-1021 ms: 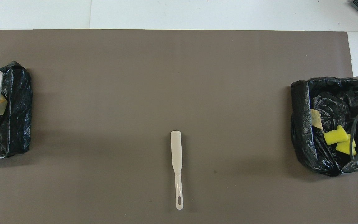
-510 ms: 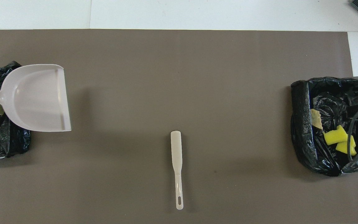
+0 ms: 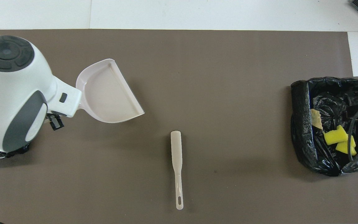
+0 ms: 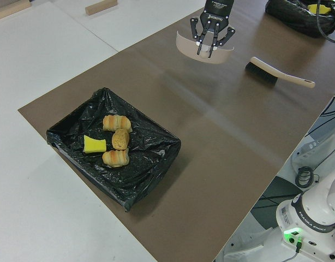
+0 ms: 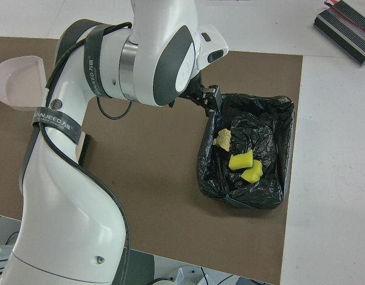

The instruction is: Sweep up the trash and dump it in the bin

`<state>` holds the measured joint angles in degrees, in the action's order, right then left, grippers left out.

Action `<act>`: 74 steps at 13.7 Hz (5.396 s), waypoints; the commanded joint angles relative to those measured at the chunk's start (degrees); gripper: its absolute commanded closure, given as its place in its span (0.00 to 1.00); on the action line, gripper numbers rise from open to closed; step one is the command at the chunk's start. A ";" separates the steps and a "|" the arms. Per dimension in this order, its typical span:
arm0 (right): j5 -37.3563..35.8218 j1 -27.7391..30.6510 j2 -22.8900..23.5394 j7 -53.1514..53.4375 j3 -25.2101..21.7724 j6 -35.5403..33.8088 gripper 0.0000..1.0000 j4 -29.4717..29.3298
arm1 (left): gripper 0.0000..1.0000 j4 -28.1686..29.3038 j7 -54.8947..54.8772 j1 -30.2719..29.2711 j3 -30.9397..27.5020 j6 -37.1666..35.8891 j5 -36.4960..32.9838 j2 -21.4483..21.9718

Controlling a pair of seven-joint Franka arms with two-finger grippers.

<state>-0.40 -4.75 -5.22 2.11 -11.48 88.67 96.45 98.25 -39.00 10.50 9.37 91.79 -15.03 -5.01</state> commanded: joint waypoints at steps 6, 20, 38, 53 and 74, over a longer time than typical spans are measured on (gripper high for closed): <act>-0.39 -0.17 0.21 -3.25 -0.56 -1.66 0.00 -0.65 | 1.00 0.81 41.80 14.11 -1.20 15.33 14.84 -9.29; -0.39 2.20 0.12 -4.30 1.20 -1.84 0.00 -0.57 | 0.00 -3.50 62.73 18.35 -1.90 19.84 18.55 -15.74; -0.30 1.67 -1.28 -4.13 1.11 -2.81 0.00 1.54 | 0.00 -4.56 44.10 -7.07 -2.43 14.13 16.26 -5.28; -0.30 1.67 -1.55 -4.22 1.11 -2.81 0.00 1.89 | 0.00 -5.70 33.90 -10.32 -9.28 0.07 15.47 5.70; -0.30 1.67 -1.99 -4.39 1.02 -2.63 0.00 2.60 | 0.00 -2.19 38.47 -7.24 -8.93 -1.09 14.77 10.46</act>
<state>-0.40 -3.84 -5.68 -0.28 -10.92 86.08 97.53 94.36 -0.14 2.66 0.70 89.04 0.08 4.22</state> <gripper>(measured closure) 0.000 0.000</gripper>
